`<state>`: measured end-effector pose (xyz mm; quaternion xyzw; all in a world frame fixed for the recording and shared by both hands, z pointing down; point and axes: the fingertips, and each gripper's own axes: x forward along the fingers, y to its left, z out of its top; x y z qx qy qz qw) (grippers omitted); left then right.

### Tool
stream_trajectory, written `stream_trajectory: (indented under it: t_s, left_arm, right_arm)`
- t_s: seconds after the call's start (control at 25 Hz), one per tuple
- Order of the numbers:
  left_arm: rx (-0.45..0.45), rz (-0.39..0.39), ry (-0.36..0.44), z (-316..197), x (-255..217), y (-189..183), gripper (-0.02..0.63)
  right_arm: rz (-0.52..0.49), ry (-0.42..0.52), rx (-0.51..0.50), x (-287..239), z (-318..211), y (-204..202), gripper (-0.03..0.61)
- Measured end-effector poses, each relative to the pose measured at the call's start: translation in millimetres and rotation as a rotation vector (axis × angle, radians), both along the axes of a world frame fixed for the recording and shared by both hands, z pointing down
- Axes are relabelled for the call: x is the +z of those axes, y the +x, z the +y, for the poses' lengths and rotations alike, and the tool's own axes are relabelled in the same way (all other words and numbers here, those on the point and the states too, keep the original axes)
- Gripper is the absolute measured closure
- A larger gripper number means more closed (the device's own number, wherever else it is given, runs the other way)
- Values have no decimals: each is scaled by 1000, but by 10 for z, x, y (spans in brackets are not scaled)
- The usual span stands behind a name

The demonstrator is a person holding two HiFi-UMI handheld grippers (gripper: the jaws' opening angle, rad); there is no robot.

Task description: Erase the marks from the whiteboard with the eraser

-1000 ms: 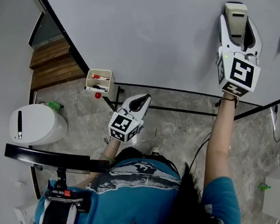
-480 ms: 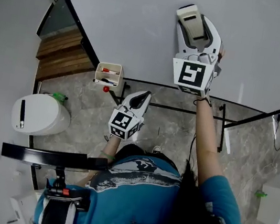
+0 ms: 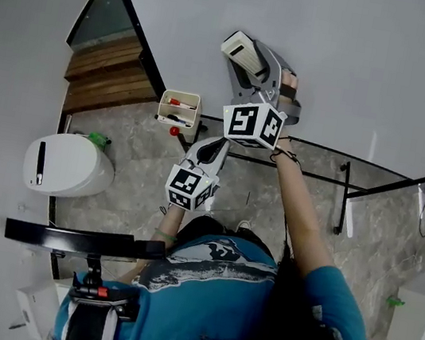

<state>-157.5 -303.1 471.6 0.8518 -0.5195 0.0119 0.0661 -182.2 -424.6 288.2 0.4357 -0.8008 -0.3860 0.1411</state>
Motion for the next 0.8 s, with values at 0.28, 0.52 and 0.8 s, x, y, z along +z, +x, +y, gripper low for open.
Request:
stream_trajectory:
  t_s: [0.28,0.52,0.8]
  left_arm:
    - [9,-6,0,-10,-2,-2,607]
    - [45,-8,2,-22,-46,152,607]
    - [114,-16,-12,-100,5,509,607]
  right_arm:
    - [15,-24,-16,28,20,-7,316]
    - [-76,-56,9,-305,28,396,316]
    - [-170,-6,96,-793,-119,1273,316]
